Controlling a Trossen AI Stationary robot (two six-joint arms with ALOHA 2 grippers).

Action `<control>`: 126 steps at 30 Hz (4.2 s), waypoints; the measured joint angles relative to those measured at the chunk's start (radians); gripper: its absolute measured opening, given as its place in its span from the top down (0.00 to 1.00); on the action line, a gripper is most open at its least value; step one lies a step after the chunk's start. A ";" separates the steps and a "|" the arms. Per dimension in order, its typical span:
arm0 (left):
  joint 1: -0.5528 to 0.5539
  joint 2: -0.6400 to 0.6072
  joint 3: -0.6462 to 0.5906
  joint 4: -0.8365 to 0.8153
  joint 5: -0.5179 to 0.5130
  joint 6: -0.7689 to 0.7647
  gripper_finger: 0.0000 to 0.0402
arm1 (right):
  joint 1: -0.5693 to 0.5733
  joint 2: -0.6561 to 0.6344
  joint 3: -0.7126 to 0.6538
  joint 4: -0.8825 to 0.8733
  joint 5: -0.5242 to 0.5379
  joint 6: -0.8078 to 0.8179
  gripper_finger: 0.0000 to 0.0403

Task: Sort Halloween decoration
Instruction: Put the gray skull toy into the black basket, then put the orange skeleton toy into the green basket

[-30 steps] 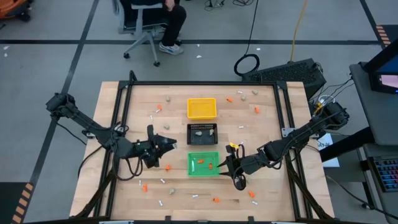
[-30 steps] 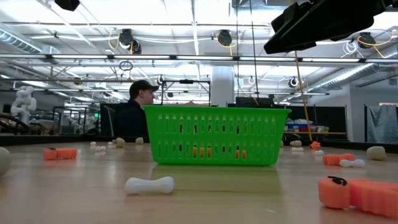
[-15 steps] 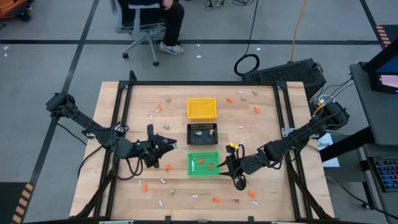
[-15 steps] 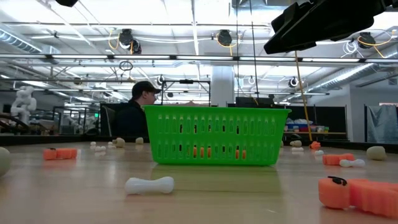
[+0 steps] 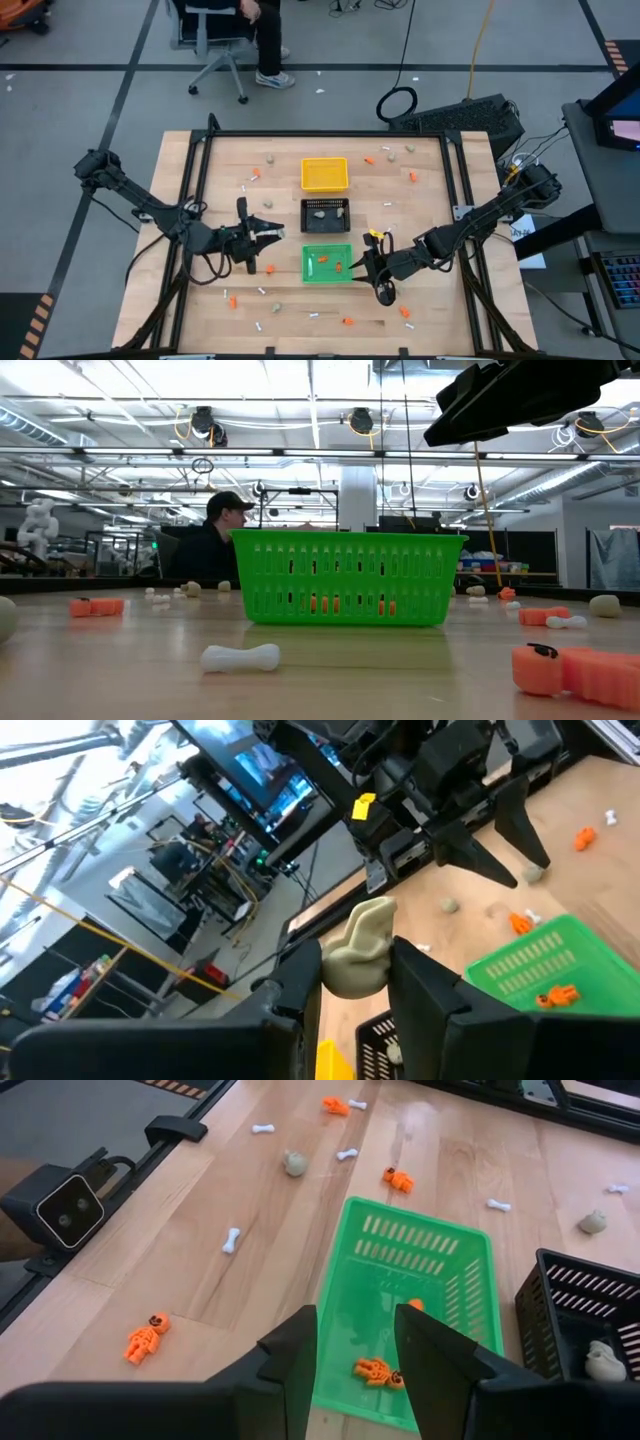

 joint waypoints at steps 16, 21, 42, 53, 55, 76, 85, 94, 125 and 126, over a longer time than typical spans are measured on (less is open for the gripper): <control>0.215 0.146 0.017 0.191 0.049 -0.301 0.78 | 0.000 0.000 0.000 -0.012 0.024 0.001 0.70; 0.304 0.213 0.056 0.160 0.070 -0.412 0.77 | 0.000 0.000 0.000 -0.034 0.021 0.000 0.70; 0.581 0.553 0.340 -0.305 0.525 -0.737 0.77 | 0.000 -0.001 0.000 -0.082 0.020 0.019 0.70; 0.615 0.618 0.347 -0.430 0.577 -0.784 0.75 | 0.000 -0.001 0.000 -0.102 0.019 0.026 0.70; 0.615 0.617 0.347 -0.452 0.577 -0.774 0.75 | 0.000 -0.001 0.000 -0.102 0.019 0.026 0.70; 0.600 0.618 0.347 -0.479 0.597 -0.832 0.44 | 0.000 -0.001 0.000 -0.091 0.021 0.061 0.70; 0.565 0.538 0.366 -0.478 0.618 -0.941 0.36 | 0.000 -0.033 0.000 -0.113 0.063 0.118 0.70; 0.466 0.408 0.364 -0.514 0.444 -0.867 0.38 | 0.000 -0.101 0.000 -0.308 0.250 0.245 0.70; 0.428 0.348 0.127 -0.451 0.165 -1.016 0.38 | -0.670 -0.182 0.000 -0.799 0.190 0.365 0.69; 0.428 0.348 0.127 -0.445 0.159 -1.013 0.38 | -0.707 -0.183 -0.004 -0.783 0.175 0.355 0.69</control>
